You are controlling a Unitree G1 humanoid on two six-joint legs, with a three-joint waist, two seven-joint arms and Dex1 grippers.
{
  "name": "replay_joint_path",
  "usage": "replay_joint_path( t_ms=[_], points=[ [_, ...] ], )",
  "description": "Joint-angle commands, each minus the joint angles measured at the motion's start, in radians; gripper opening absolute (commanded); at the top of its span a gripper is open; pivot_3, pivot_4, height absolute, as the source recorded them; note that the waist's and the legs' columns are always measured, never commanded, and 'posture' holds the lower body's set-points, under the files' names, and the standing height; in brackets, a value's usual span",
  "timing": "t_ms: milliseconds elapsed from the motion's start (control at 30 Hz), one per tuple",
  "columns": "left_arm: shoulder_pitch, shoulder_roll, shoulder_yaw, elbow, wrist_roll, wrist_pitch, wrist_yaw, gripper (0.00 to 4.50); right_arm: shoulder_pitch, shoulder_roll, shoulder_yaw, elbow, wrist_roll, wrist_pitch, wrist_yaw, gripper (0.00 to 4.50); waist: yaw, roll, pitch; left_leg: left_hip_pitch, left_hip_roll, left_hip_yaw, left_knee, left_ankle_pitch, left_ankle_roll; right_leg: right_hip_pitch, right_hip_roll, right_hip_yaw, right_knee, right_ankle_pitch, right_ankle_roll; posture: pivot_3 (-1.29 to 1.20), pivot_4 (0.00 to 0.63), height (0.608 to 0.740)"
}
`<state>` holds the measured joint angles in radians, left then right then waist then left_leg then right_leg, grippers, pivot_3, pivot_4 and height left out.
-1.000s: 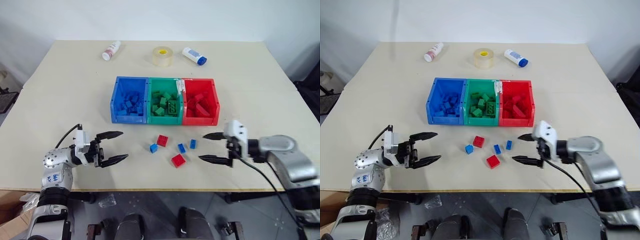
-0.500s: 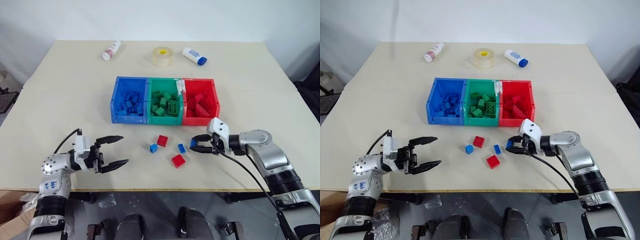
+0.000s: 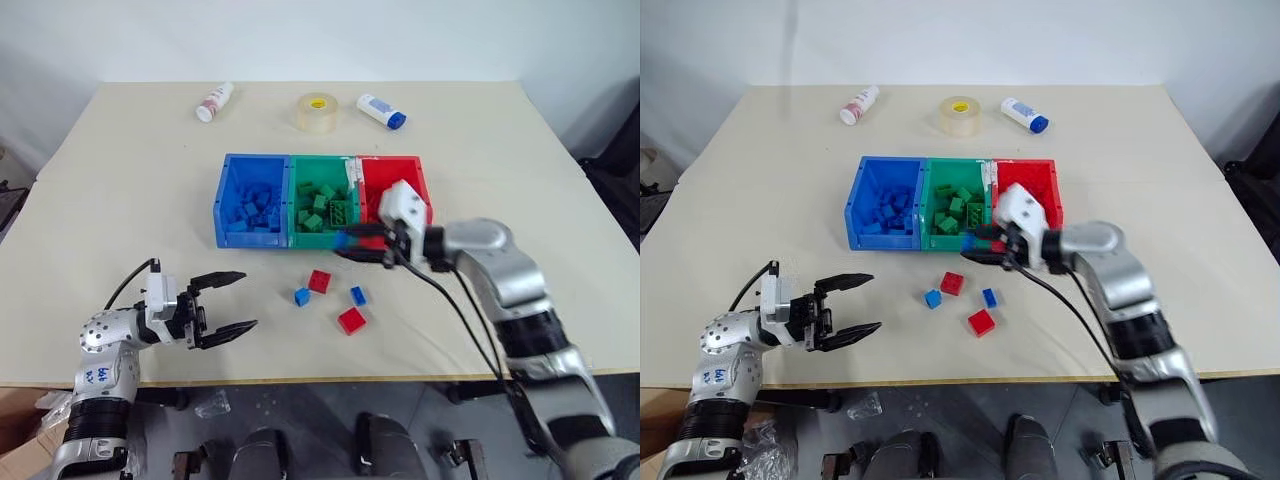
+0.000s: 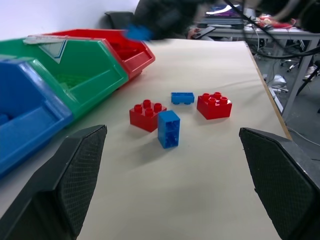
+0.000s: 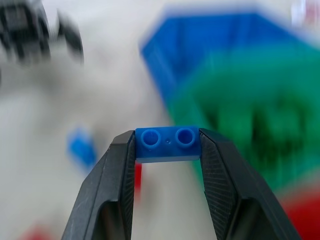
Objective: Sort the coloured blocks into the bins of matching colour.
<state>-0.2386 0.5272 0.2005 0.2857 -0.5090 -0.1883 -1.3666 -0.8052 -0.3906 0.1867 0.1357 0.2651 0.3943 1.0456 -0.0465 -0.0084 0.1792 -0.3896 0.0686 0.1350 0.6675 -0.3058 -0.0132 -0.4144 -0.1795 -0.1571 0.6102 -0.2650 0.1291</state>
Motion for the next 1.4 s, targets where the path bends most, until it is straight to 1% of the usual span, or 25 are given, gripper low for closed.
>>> replay_joint_path(
  t_ms=[33,100,167,233,300,400,467,567,667,800,900,1067,1200,1300,1400],
  points=[
    [-0.011,0.009,0.012,-0.014,-0.018,-0.002,0.003,4.5,-0.122,0.113,0.008,0.165,-0.034,-0.117,-0.056,1.45,-0.002,0.0,0.0,0.0,0.0,0.0,0.0,0.0,0.0,0.0,0.0,0.0,0.0,0.0,0.0,0.0,0.15,0.74],
    [-0.018,0.007,0.011,-0.01,-0.015,-0.005,0.006,4.5,-0.224,0.207,-0.01,0.333,-0.058,-0.227,-0.113,1.45,-0.006,0.0,0.0,-0.001,0.0,0.0,0.0,0.0,0.0,0.0,0.0,0.0,0.0,0.0,0.0,0.0,0.15,0.74],
    [-0.02,0.004,0.01,-0.011,-0.013,-0.008,0.009,4.5,-0.3,0.27,-0.026,0.488,-0.086,-0.347,-0.154,1.45,-0.011,0.0,0.0,0.0,0.0,0.0,0.0,0.0,0.0,0.0,0.0,0.0,0.0,0.0,0.0,0.0,0.15,0.74],
    [-0.019,0.001,0.009,-0.012,-0.012,-0.011,0.013,4.5,-0.363,0.328,-0.071,0.616,-0.08,-0.438,-0.218,2.21,-0.011,0.0,0.0,0.0,0.0,0.0,-0.001,0.0,-0.001,-0.001,0.0,0.0,0.0,0.0,0.0,0.0,0.15,0.74],
    [-0.019,-0.001,0.009,-0.011,-0.01,-0.014,0.017,4.5,-0.402,0.36,-0.1,0.706,-0.086,-0.5,-0.283,2.83,-0.011,0.0,0.0,0.0,0.0,0.0,-0.002,0.0,0.0,0.0,0.0,0.0,-0.001,0.0,0.0,0.0,0.15,0.74],
    [-0.023,0.0,0.01,-0.005,-0.01,-0.017,0.021,4.5,-0.372,0.344,-0.099,0.718,-0.107,-0.52,-0.273,3.89,-0.009,0.0,0.0,-0.001,-0.001,0.0,-0.002,0.0,0.0,0.0,0.0,0.0,-0.001,0.0,0.0,0.0,0.15,0.74],
    [-0.025,0.002,0.012,0.002,-0.01,-0.019,0.021,4.5,-0.3,0.305,-0.083,0.636,-0.099,-0.508,-0.193,3.89,-0.009,0.0,0.0,-0.001,-0.001,0.0,-0.002,0.0,0.0,0.0,0.0,0.0,-0.001,0.0,0.0,0.0,0.15,0.74],
    [-0.028,0.005,0.013,0.015,-0.01,-0.023,0.016,4.5,-0.187,0.232,-0.063,0.475,-0.081,-0.439,-0.098,3.89,-0.007,0.0,0.0,-0.001,-0.001,0.0,-0.001,0.0,0.0,0.0,0.0,0.0,-0.001,0.0,0.0,0.0,0.15,0.74],
    [-0.037,0.003,0.009,0.028,-0.01,-0.023,0.009,4.5,-0.036,0.105,-0.056,0.244,-0.036,-0.324,0.02,3.89,-0.008,0.0,0.0,-0.001,-0.001,0.0,-0.001,0.0,0.0,0.0,0.0,0.0,-0.001,0.0,0.0,0.0,0.15,0.74],
    [-0.056,0.001,0.001,0.057,-0.006,-0.028,-0.002,4.5,0.083,-0.021,-0.086,0.078,0.003,-0.228,0.067,3.89,-0.011,0.0,0.0,0.0,0.0,0.0,-0.001,0.0,0.0,0.0,0.0,0.0,-0.001,0.0,0.0,0.0,0.15,0.74],
    [-0.078,0.001,-0.003,0.089,-0.003,-0.035,-0.018,4.5,0.209,-0.161,-0.126,-0.05,0.036,-0.163,0.124,3.89,-0.005,0.0,0.0,0.0,0.0,0.0,-0.002,0.0,0.0,0.0,0.0,0.0,-0.001,0.0,0.0,0.0,0.15,0.74],
    [-0.101,0.005,-0.005,0.127,-0.002,-0.044,-0.041,4.5,0.409,-0.356,-0.222,-0.189,0.109,-0.059,0.183,3.89,0.017,0.0,0.0,-0.001,-0.001,0.0,-0.001,-0.001,0.001,0.0,0.0,0.0,-0.004,0.0,0.001,0.0,0.15,0.74],
    [-0.109,0.012,-0.001,0.147,-0.003,-0.049,-0.058,4.5,0.558,-0.493,-0.299,-0.241,0.128,-0.03,0.217,3.89,0.019,0.0,0.0,0.0,-0.001,0.0,-0.001,-0.001,0.001,0.001,0.0,0.0,-0.004,0.0,0.001,0.0,0.15,0.74],
    [-0.112,0.013,0.0,0.153,-0.002,-0.051,-0.063,4.5,0.613,-0.54,-0.326,-0.273,0.139,-0.01,0.213,3.89,0.016,0.0,0.0,0.0,0.0,0.0,-0.001,-0.001,0.001,0.001,0.0,0.0,-0.004,0.0,0.001,0.0,0.15,0.74],
    [-0.112,0.011,0.0,0.149,-0.002,-0.049,-0.062,4.5,0.631,-0.544,-0.319,-0.34,0.156,0.028,0.195,3.89,0.017,0.0,0.0,0.001,0.0,0.0,-0.001,-0.001,0.0,0.001,0.0,0.0,-0.003,0.0,0.0,0.0,0.15,0.74]
  ],
)
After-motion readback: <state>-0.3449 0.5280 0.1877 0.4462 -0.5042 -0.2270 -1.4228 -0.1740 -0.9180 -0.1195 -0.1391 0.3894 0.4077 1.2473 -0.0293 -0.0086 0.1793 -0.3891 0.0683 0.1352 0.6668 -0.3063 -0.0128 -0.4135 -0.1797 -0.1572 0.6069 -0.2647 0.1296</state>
